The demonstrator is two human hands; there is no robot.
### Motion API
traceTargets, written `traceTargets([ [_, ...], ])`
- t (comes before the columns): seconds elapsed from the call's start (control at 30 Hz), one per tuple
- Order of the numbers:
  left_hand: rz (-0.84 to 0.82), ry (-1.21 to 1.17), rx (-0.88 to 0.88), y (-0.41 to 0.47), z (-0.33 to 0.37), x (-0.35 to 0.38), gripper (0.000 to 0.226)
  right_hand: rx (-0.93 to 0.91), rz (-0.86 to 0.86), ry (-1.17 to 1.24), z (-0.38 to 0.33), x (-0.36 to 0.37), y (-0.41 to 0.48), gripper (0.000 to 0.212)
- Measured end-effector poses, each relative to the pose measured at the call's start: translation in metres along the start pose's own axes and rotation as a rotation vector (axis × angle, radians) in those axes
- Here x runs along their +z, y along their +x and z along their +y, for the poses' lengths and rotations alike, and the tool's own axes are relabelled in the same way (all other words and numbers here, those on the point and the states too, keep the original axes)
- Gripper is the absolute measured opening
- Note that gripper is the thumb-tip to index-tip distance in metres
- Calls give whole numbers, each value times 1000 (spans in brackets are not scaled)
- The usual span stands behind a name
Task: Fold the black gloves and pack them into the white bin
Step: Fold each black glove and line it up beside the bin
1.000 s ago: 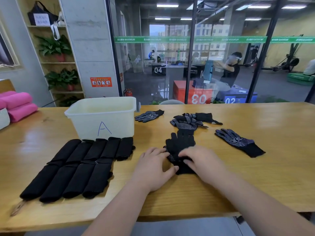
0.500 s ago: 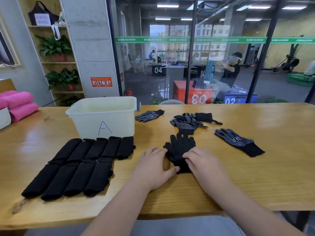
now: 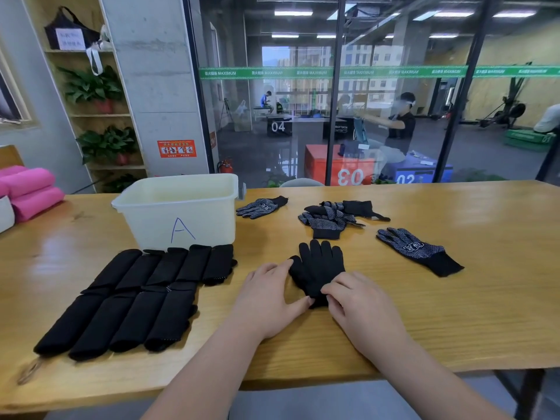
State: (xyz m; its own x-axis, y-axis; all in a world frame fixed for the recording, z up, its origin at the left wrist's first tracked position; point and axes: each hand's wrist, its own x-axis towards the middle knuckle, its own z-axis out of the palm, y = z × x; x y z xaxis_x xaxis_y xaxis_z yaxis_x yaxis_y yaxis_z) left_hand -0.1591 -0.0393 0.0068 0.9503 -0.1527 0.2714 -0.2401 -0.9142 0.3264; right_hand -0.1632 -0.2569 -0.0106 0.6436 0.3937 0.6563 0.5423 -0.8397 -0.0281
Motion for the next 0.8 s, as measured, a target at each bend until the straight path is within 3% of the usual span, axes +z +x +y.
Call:
traceTargets([
  [0.27, -28, 30, 64, 4, -9, 9, 59, 47, -93, 72, -3, -7, 2, 16],
  [0.4, -38, 55, 28, 7, -10, 14, 70, 202, -79, 200, -3, -10, 13, 26],
  [0.6, -114, 83, -38, 8, -8, 12, 85, 369, -599, 109, 25, 9, 58, 60],
  [0.7, -138, 85, -58, 9, -7, 11, 89, 424, -612, -4, 32, 13, 68, 64],
  [0.8, -150, 103, -60, 11, -7, 12, 94, 329, -636, -8, 23, 18, 71, 68],
])
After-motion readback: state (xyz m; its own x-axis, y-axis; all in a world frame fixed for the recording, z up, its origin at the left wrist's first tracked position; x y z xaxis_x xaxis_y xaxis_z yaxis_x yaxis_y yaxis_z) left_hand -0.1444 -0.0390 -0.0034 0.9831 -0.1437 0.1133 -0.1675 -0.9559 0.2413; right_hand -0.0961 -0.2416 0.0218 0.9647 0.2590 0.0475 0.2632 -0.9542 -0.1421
